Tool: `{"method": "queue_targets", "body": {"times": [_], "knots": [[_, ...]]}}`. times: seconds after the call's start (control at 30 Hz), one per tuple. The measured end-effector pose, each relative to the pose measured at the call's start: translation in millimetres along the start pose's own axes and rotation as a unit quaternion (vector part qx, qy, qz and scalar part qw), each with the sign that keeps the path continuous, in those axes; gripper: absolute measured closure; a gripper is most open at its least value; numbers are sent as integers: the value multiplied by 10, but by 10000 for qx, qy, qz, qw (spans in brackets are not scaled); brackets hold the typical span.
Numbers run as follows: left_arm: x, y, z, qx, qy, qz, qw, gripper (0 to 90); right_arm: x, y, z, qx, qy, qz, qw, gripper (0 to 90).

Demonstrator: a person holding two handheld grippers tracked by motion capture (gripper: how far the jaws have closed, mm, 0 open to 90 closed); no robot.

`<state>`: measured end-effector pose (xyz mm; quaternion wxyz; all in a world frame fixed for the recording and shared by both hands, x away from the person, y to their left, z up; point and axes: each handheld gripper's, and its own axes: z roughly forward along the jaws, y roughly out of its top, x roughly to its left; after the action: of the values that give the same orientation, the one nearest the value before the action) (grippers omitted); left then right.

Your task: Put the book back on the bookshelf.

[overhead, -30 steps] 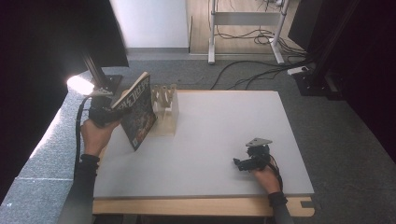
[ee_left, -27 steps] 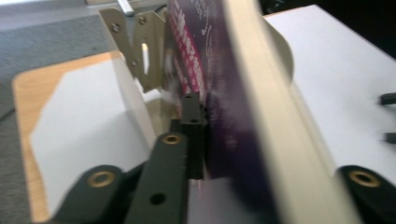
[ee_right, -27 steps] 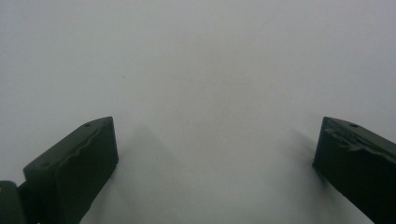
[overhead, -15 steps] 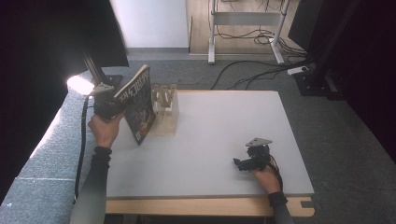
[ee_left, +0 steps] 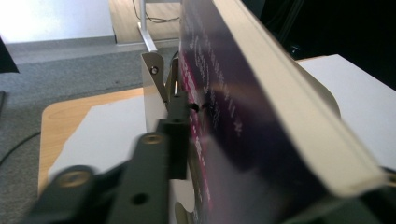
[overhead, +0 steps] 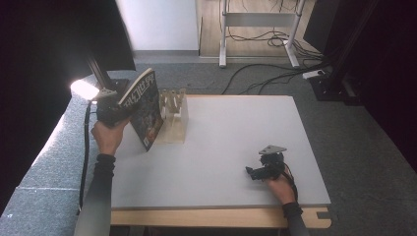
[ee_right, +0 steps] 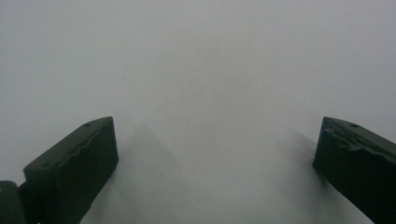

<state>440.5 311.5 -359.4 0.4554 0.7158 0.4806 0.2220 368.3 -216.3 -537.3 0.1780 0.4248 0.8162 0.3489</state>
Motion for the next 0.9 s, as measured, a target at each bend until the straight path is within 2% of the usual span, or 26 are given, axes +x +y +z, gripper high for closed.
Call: {"method": "queue_targets", "body": {"times": [0.03, 0.13, 0.2, 0.27, 0.37, 0.47, 0.57, 0.9], "knots": [[10, -3, -10, -1, 33, 20, 10000, 586, 0, 0, 0, -1, 0, -1, 10000, 0], [48, -11, -30, 110, -88, 85, 9999, 449, 1, 0, 0, 0, -2, -1, 10000, 0], [52, -25, -56, 80, -98, 153, 9998, 337, 1, 1, 0, 6, 0, -1, 10000, 0], [60, -33, -91, 21, -193, 135, 9997, 259, 0, 1, 0, 5, -4, -6, 10000, 0], [55, -39, -162, -61, -212, 145, 9997, 135, 1, 2, 0, 6, -7, -1, 10000, 0], [30, -48, -235, -47, -189, 243, 9995, 89, 1, 4, 0, 5, -7, 2, 10000, 0], [-16, -69, -295, 100, -123, 464, 9988, 5, 1, 4, 0, 6, -4, 1, 10000, 0], [-141, -185, -487, 138, -328, 648, 9973, 0, 0, 6, 0, 11, 1, -10, 10000, 0]]}}
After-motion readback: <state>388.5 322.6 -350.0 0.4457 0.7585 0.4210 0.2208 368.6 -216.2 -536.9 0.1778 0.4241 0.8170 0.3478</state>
